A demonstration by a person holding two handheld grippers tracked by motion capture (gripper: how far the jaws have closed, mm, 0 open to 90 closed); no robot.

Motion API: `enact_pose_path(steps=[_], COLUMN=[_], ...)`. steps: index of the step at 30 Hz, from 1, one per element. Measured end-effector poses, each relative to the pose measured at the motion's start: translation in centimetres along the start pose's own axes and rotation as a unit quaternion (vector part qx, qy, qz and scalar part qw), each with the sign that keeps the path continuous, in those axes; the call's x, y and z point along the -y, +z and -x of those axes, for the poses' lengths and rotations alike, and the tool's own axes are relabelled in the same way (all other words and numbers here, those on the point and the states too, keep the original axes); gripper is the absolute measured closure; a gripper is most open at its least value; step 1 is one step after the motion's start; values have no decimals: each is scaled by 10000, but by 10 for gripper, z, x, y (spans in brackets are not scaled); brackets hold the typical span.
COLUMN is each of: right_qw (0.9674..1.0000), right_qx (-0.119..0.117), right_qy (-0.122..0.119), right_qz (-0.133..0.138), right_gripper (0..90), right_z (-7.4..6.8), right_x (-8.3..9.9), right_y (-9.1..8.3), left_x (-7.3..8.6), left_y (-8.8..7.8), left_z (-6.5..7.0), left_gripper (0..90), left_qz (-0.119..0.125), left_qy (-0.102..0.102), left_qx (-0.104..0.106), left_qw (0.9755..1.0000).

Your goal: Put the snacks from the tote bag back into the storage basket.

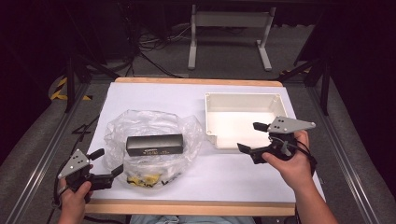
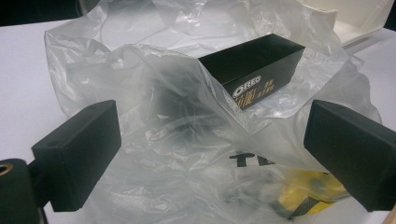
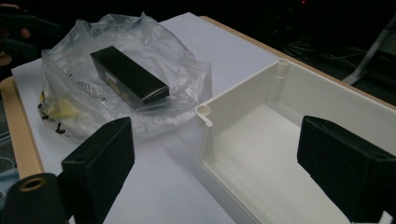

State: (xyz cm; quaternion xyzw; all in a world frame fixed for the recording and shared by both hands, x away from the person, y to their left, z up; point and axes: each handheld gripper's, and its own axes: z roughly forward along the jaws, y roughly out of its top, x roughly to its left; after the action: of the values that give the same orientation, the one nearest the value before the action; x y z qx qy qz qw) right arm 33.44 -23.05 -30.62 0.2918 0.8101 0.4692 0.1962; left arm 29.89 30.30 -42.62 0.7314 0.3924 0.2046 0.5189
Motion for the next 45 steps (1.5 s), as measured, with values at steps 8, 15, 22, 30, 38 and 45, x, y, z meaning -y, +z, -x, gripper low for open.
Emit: enact_pose_path(steps=[8,15,22,30,38,45], right_qw=[9988,9956,9911,9850,9809,9778], right_qx=[-327,-717,-1021,-1412,-1582,-1622], right_qy=[-368,-576,-842,-951,-1043,-1137], right_qz=[-55,-194,-141,-292,-428,-684], right_gripper=[116,113,112,123,151,98], right_z=[-7,-9,-14,-15,-16,-18], right_x=[-24,-40,-59,-74,-88,-97], right_y=[19,34,48,59,70,87], left_x=[0,0,-1,-1,-1,-1], left_y=[0,-1,-1,-1,-1,-1], left_z=[0,0,0,0,0,0], left_gripper=[49,48,49,49,48,49], left_qz=[10,37,53,48,50,33], left_qy=[3,-8,-4,1,3,23], left_qx=[5,-10,1,10,15,30], left_qw=[10000,10000,10000,10000,10000,10000])
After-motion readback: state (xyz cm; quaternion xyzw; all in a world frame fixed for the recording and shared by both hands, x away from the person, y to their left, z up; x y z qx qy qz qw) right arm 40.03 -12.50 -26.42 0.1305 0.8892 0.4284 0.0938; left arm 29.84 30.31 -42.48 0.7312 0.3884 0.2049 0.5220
